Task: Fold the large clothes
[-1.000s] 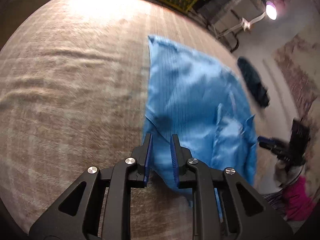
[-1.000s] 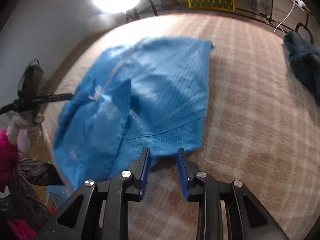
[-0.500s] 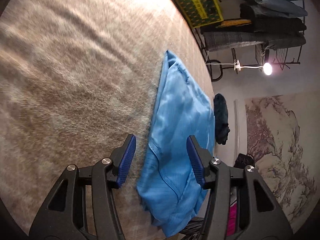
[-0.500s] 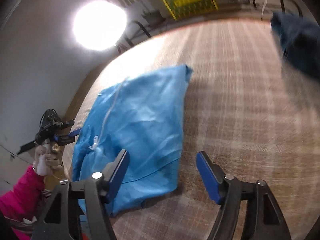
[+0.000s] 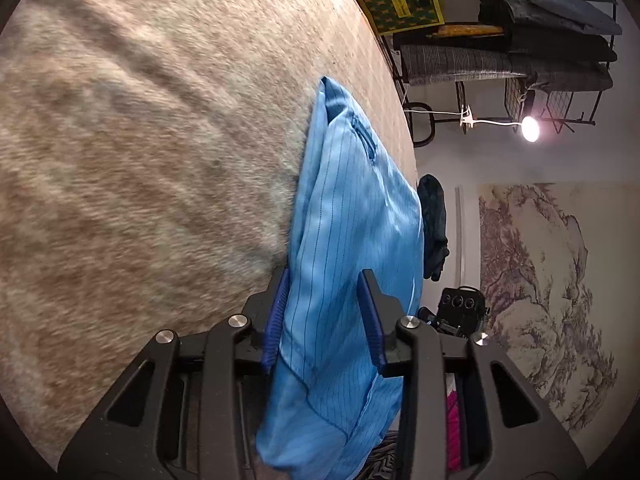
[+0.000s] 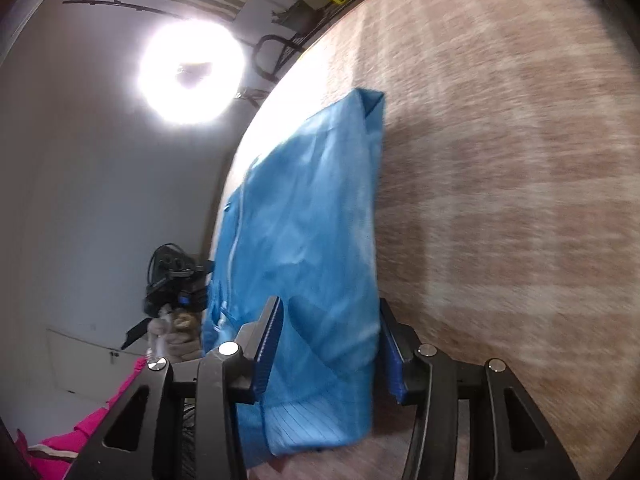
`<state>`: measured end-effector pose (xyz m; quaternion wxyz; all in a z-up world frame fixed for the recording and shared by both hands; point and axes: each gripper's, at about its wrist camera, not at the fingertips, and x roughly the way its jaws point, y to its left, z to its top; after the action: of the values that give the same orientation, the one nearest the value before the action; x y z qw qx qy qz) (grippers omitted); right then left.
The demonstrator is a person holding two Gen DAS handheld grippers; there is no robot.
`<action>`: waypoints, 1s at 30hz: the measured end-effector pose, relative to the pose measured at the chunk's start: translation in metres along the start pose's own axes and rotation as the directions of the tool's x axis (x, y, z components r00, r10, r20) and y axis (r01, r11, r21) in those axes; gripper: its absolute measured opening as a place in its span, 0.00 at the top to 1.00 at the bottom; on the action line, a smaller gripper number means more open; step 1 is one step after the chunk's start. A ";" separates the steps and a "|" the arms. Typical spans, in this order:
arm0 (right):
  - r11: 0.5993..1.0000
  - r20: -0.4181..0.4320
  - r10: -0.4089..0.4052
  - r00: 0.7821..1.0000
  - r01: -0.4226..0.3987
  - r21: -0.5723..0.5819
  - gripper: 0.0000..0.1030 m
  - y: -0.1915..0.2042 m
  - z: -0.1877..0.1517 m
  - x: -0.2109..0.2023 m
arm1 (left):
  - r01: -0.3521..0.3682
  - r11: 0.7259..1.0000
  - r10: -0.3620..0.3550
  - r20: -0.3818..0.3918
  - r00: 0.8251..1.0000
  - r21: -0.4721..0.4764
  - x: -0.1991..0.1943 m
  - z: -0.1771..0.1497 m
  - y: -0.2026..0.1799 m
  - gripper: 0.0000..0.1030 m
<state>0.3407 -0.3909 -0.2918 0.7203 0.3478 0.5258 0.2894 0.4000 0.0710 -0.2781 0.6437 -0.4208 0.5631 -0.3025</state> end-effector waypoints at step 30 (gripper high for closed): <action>0.899 0.075 -0.312 0.947 0.320 -0.298 0.96 0.127 -0.013 0.016 | -0.215 0.906 0.194 0.093 0.976 0.365 0.026 -0.036 -0.108 0.93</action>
<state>0.3258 -0.3003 -0.2011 0.8094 0.1455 0.5146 0.2425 0.3789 -0.0085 -0.1953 0.7552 -0.2374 0.5186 -0.3232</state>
